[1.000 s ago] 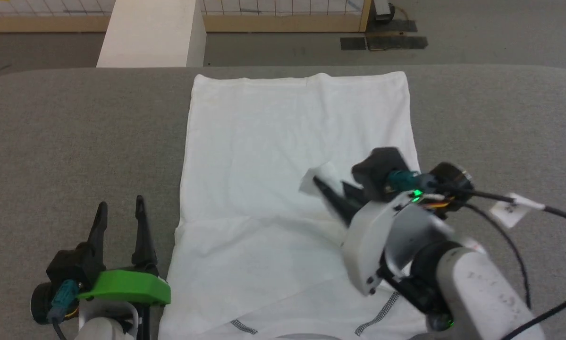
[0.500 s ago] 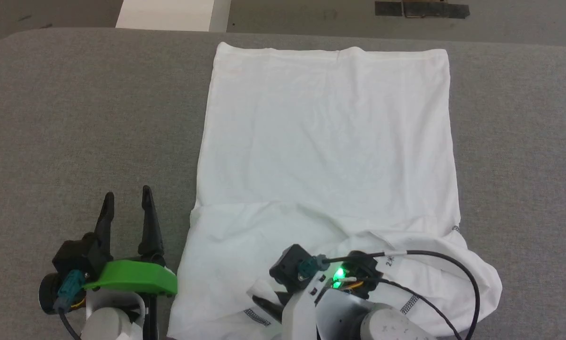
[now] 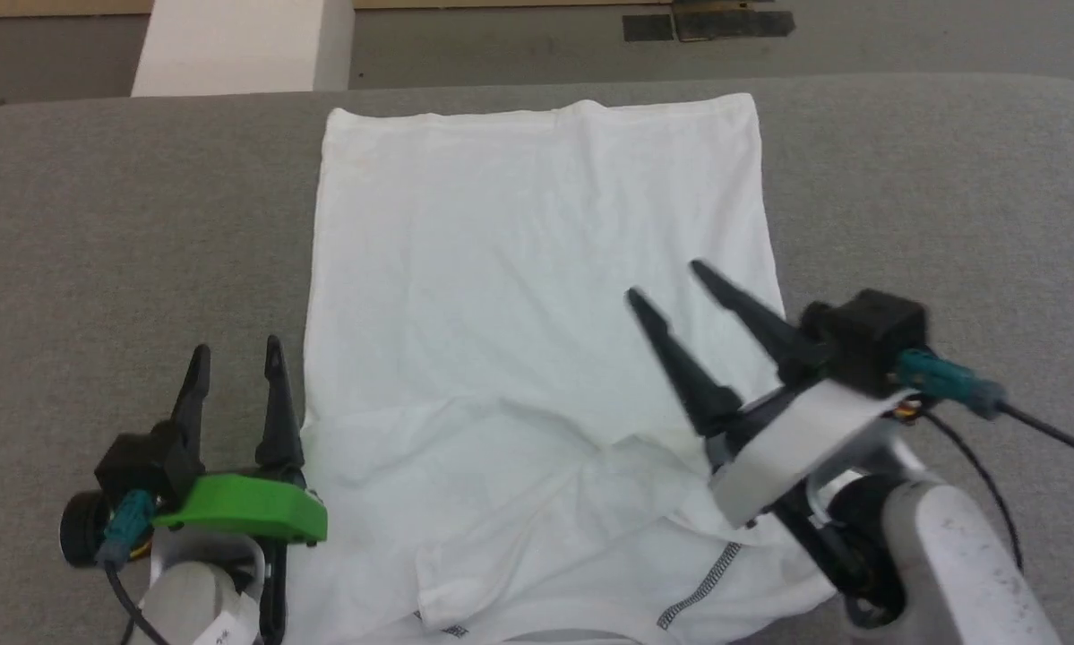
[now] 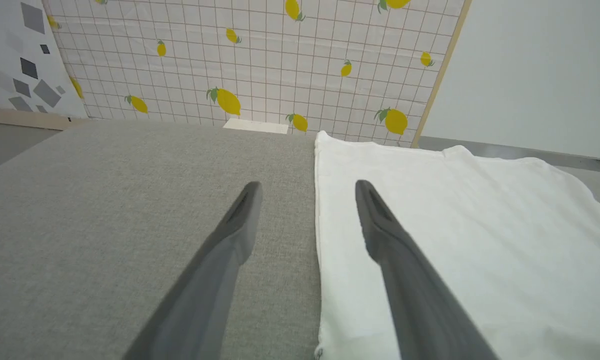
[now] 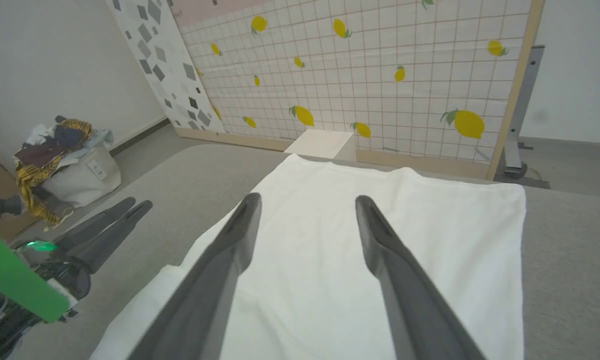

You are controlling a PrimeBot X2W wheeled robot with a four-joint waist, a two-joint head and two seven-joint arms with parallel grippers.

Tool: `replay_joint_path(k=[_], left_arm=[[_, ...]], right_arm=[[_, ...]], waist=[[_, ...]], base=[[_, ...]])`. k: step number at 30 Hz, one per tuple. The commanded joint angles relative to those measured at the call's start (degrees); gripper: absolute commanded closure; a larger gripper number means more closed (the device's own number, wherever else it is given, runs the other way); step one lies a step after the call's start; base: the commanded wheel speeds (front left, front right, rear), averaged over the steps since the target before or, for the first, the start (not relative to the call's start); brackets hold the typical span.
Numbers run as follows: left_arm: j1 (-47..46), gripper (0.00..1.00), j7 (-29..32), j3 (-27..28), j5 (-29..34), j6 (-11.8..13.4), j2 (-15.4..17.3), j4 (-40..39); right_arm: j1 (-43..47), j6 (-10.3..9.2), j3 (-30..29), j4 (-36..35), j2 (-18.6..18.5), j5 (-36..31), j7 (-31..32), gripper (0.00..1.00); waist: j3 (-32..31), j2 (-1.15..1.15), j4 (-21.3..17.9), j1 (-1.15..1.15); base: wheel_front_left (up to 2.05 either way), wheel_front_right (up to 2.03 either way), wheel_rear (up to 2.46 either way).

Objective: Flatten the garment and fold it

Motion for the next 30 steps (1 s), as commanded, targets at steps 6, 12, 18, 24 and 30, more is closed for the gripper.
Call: replay_joint_path(k=[6,12,18,24,30], left_arm=[[-11.84,0.0,6.44,-1.84,2.06,-2.52,5.57,0.9],[-26.3,0.0,19.58,-3.61,2.85,-4.41,12.56,2.53],[-38.42,0.0,35.59,-4.95,0.3,-5.5,19.31,4.79],[-46.34,0.0,48.97,-3.78,-1.72,-4.69,23.37,5.41],[-49.06,0.0,61.33,-3.31,1.52,-0.75,27.66,5.42]], right_arm=[[2.66,-0.09,-11.83,-3.4,0.42,-6.97,-6.7,0.0],[2.9,-0.09,-16.51,-2.06,0.56,-7.61,-10.24,0.0],[1.95,-0.09,-15.17,-0.67,0.61,-5.09,-12.18,0.0],[0.16,-0.09,-13.02,1.94,0.62,-2.32,-14.66,0.0],[-1.76,-0.09,-11.3,4.19,0.62,-0.44,-16.89,0.0]], waist=[[6.41,0.0,-5.88,0.0],[13.63,0.0,-10.21,0.0],[19.87,0.0,-14.44,0.0],[24.88,0.0,-17.81,0.0],[28.44,0.0,-20.03,0.0]], base=[[0.0,0.0,0.0],[0.0,0.0,0.0],[0.0,0.0,0.0],[0.0,0.0,0.0],[0.0,0.0,0.0]])
